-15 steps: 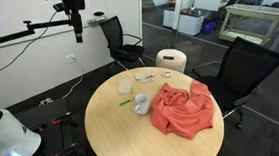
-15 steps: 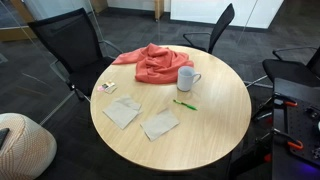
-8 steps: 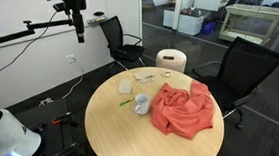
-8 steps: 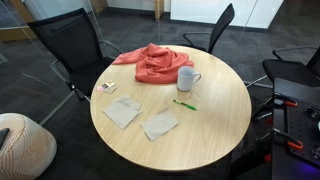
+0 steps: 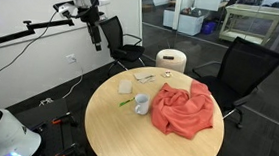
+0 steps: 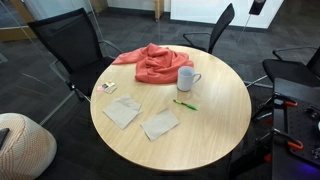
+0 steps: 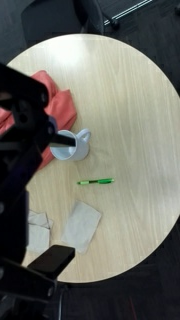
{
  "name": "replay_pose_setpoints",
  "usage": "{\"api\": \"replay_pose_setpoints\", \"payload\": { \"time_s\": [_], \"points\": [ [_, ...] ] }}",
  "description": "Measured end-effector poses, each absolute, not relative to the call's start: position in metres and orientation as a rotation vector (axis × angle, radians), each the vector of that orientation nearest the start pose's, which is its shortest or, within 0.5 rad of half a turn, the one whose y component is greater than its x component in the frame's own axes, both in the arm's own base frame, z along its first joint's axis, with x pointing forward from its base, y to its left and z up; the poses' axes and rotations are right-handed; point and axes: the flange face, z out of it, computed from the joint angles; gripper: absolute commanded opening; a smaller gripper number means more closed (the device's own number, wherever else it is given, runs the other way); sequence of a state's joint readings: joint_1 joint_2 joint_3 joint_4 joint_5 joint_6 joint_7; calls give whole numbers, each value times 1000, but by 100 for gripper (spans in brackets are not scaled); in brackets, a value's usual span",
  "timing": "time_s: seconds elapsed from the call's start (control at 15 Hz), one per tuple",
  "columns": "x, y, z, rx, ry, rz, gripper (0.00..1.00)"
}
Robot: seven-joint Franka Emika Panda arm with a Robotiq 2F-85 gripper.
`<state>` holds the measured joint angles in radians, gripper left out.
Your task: Put the pen in the mug
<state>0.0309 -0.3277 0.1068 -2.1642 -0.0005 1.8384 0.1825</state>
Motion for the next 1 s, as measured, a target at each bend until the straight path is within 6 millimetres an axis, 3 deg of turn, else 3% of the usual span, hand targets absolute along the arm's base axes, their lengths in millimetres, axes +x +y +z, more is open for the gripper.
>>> {"api": "replay_pose_setpoints", "payload": {
  "time_s": [0.6, 1.0],
  "points": [
    [502, 70, 418, -3185, 14, -127, 100],
    [523, 83, 341, -3165, -25, -90, 100]
  ]
}}
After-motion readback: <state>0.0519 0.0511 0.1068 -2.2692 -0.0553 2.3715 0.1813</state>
